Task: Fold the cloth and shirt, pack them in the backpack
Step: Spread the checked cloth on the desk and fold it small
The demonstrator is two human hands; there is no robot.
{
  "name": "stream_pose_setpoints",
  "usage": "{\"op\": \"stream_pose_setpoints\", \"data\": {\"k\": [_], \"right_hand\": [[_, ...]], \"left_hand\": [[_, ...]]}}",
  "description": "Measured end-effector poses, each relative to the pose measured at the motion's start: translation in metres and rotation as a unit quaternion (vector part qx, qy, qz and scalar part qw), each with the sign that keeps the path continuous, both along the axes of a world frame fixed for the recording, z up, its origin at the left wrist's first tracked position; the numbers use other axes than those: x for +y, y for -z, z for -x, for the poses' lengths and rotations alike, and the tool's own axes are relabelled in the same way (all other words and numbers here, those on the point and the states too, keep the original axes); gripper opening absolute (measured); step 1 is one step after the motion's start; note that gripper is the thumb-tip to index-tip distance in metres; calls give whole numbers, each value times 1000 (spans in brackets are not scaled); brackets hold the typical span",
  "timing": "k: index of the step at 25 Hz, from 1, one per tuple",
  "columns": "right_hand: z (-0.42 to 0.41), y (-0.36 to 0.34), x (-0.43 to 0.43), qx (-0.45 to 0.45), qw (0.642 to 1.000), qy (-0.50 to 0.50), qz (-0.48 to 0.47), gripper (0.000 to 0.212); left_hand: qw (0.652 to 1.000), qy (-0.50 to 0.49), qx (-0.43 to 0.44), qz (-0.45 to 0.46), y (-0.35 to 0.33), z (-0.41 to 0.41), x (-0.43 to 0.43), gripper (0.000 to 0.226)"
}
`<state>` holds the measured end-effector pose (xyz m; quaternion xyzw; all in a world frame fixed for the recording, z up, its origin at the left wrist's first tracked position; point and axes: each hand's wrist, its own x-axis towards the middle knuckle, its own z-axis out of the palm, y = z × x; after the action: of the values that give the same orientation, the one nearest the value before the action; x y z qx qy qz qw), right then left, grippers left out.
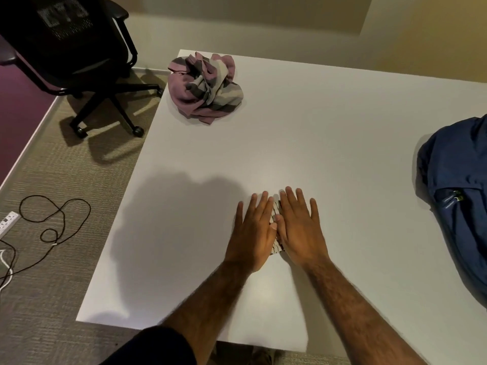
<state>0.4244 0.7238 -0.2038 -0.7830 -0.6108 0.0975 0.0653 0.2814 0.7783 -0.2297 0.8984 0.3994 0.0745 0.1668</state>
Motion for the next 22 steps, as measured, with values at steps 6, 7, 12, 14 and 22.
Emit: {"op": "stream_pose_setpoints", "data": {"k": [6, 7, 12, 14, 22], "right_hand": [[-1, 26, -7, -34, 997, -23, 67, 67], [-1, 27, -7, -37, 997, -23, 66, 67], [-8, 31, -5, -46, 994, -42, 91, 68], [-10, 31, -5, -46, 993, -48, 102, 68], [-7, 24, -3, -48, 990, -43, 122, 69]], "left_hand": [[994, 12, 94, -48, 21, 8, -3, 63], [994, 10, 97, -52, 21, 7, -3, 63], [991, 7, 119, -59, 24, 7, -4, 65], [990, 3, 130, -57, 22, 4, -4, 66], [987, 3, 149, -51, 14, 3, -4, 68]]}}
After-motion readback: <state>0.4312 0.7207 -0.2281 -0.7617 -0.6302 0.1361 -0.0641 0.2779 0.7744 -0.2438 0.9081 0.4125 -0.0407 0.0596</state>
